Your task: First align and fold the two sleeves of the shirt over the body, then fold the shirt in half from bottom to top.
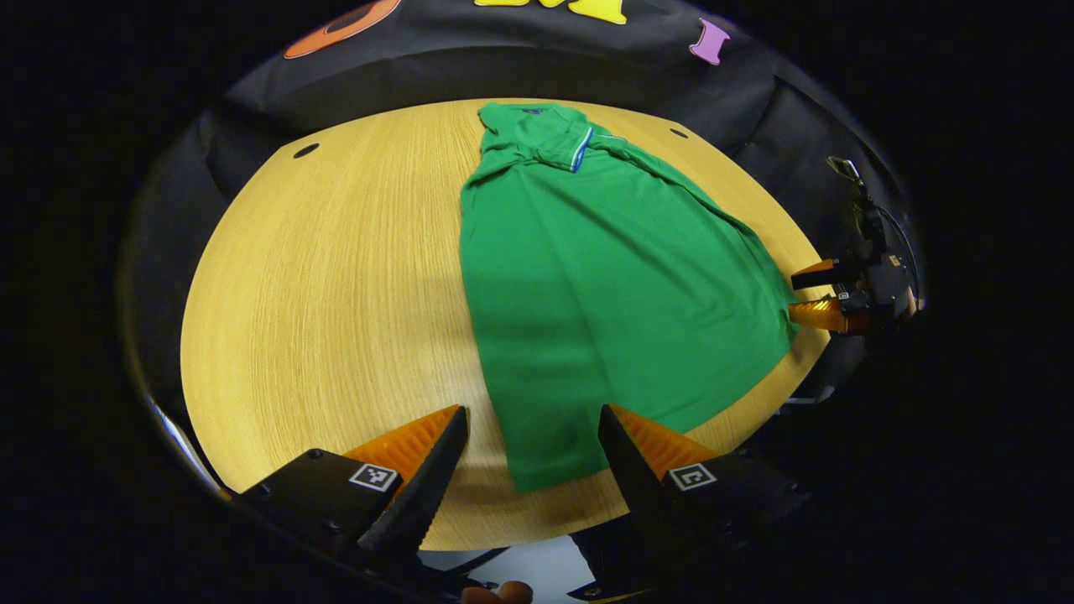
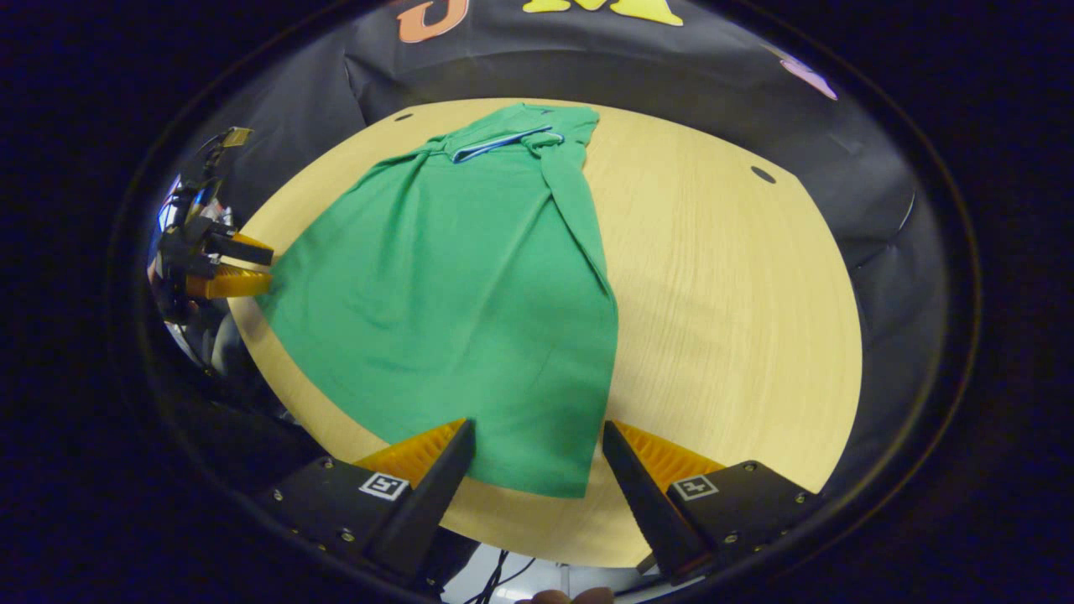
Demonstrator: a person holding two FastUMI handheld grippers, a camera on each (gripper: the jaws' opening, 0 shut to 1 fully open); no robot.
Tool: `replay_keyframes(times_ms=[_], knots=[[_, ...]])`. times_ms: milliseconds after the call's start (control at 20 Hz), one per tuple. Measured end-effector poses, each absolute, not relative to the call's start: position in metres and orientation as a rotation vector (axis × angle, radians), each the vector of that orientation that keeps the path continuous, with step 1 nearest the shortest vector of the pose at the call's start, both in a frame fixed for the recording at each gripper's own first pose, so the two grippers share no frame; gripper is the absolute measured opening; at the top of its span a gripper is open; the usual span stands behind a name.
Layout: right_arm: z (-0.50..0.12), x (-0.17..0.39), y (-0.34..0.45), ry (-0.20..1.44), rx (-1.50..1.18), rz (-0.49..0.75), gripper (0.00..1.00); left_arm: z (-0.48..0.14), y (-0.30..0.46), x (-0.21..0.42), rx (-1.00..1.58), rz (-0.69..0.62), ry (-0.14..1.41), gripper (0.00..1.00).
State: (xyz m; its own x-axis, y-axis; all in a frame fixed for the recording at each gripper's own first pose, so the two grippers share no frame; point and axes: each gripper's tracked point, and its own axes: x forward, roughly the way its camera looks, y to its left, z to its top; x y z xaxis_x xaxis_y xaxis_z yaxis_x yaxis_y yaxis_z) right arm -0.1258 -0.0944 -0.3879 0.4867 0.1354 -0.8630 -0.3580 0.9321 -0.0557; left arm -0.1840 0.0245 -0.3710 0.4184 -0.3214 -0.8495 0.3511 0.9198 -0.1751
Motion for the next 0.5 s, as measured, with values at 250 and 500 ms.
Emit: replay_keyframes(times_ms=[250, 500], knots=[[-0.394, -0.132, -0.094, 1.030, -0.276, 0.295, 0.98, -0.373, 0.021, -0.186, 0.098, -0.423, 1.053, 1.00], [-0.394, -0.132, -0.085, 0.988, -0.371, 0.316, 0.02, -0.371, -0.005, -0.200, 0.206, -0.475, 0.982, 0.41]])
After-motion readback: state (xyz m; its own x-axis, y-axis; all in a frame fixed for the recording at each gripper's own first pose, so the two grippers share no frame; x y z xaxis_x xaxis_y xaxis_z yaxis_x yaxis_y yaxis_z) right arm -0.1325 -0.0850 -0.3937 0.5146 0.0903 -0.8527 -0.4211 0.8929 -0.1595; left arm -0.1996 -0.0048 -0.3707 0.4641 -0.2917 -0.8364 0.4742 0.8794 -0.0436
